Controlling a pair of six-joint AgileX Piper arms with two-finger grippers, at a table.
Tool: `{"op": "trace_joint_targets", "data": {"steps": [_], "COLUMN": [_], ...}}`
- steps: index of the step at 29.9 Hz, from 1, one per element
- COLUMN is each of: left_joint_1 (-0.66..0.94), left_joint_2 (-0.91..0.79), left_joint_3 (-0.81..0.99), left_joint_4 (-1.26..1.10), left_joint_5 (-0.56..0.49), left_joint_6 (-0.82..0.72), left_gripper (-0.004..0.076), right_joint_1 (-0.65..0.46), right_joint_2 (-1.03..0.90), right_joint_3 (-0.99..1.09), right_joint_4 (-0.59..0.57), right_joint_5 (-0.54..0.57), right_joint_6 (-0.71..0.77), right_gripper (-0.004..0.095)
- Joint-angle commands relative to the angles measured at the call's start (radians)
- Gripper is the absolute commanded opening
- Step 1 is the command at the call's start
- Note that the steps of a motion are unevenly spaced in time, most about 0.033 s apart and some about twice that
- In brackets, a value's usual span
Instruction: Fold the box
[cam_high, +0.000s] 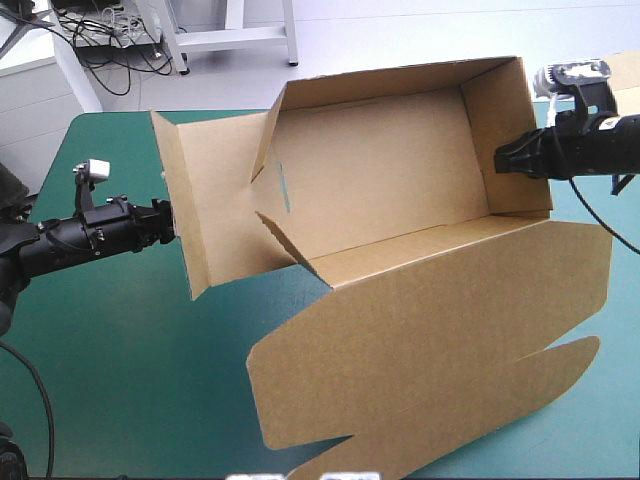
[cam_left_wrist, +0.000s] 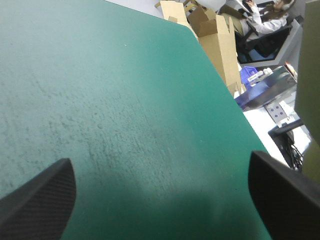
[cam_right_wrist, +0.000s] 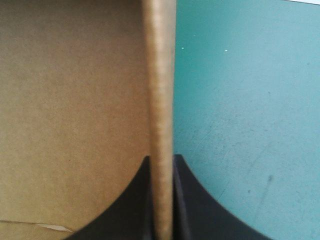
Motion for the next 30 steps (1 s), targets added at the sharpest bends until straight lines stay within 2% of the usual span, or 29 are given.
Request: {"op": "trace_joint_targets", "data": {"steps": [1,5,12,17,30], "left_joint_1": [-0.042,-0.087,-0.140,-0.146,-0.146], "left_joint_2": [-0.024,-0.024,-0.030,-0.057,-0.140], "left_joint_3": [-0.027,-0.027,-0.032,-0.032,-0.032], "left_joint_4": [-0.106,-0.157,-0.176,-0.228,-0.261], "left_joint_5": [0.089,0.089,0.089,0.089,0.089], "left_joint_6": [-0.005,-0.002,0.007,0.018,0.049], "left_gripper": [0.0703,0.0703,0.0703,0.0703,0.0703], "right_joint_1": [0.045,0.082,0.102,0.107,0.312], "right_joint_2": [-0.039,-0.037,-0.037,-0.037,-0.033], "right_joint_3": [-0.023,-0.023,-0.023,-0.023,-0.023], "right_joint_4": [0.045,0.034,-0.084,-0.094,-0.282], "right_joint_5": [-0.051,-0.092,-0.141,-0.161,-0.324], "right_joint_6": [0.028,0.037,0.099,0.107,0.244], "right_gripper": [-0.0016,-0.0016,-0.0016,-0.0012,-0.0012]}}
